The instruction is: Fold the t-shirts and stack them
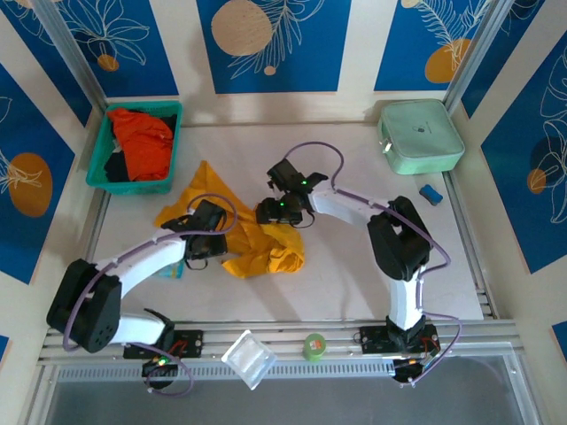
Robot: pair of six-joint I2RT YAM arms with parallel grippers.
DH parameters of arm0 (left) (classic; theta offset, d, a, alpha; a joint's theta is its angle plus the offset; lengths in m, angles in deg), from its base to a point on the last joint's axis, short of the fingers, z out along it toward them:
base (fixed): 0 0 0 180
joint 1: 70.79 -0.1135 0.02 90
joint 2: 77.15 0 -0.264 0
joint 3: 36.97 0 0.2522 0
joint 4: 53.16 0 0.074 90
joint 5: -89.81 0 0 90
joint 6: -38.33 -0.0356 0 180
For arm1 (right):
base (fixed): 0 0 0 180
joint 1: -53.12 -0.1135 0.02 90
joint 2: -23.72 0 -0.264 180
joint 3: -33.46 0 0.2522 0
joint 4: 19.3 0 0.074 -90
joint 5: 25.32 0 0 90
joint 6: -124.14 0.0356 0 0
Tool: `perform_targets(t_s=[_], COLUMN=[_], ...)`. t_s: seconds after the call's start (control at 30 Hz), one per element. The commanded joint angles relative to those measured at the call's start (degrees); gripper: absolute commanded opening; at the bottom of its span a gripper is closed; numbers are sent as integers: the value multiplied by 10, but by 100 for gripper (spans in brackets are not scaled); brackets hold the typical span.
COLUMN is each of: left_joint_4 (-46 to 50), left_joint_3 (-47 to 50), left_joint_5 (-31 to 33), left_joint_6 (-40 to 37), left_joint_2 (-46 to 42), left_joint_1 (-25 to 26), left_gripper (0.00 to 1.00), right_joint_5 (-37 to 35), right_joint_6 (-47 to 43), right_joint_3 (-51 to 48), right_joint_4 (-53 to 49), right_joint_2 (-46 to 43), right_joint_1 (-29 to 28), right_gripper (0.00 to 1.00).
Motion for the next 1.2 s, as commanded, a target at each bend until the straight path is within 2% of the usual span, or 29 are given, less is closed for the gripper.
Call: perform_targets(t_s=[0.0,0.1,0.17,0.2,0.3,0.43,0.5,0.57,0.73,0.9,1.0,1.17], left_joint_4=[-78,-118,-141,-150,-164,-176,-186,-197,-220,-239,-278,-318], left_joint_3=[8,10,11,12,7,-2,-7,-16,-76,-147,-172,-182], left_joint_5=[-25,-49,-64,-71,-85,-101,-108,-117,-132,-128,-132,-123], left_joint_6=[-7,-6,-1,-1,0,-2,-4,-4,-6,-6,-7,-31], left_joint_2=[37,81,105,115,136,158,170,184,230,271,282,246], left_joint_1=[-10,-10,-10,-10,-8,-2,3,11,41,63,64,64], left_gripper=[50,45,42,40,34,21,15,11,7,7,19,54], right_joint_5=[-58,-72,-87,-96,-116,-119,-97,-54,108,202,243,267], right_joint_6=[-14,-19,-25,-31,-49,-96,-129,-158,-201,-204,-204,-210], right_joint_3=[53,103,136,154,210,268,295,321,384,448,469,397], right_joint_4=[-69,-101,-120,-128,-156,-162,-157,-150,-138,-155,-169,-160], right_joint_2=[35,78,104,115,137,112,86,61,23,25,28,-16], right_joint_1=[-5,-9,-8,-6,9,44,62,82,135,172,185,186], right_gripper=[66,65,58,49,0,0,0,0,0,0,0,0])
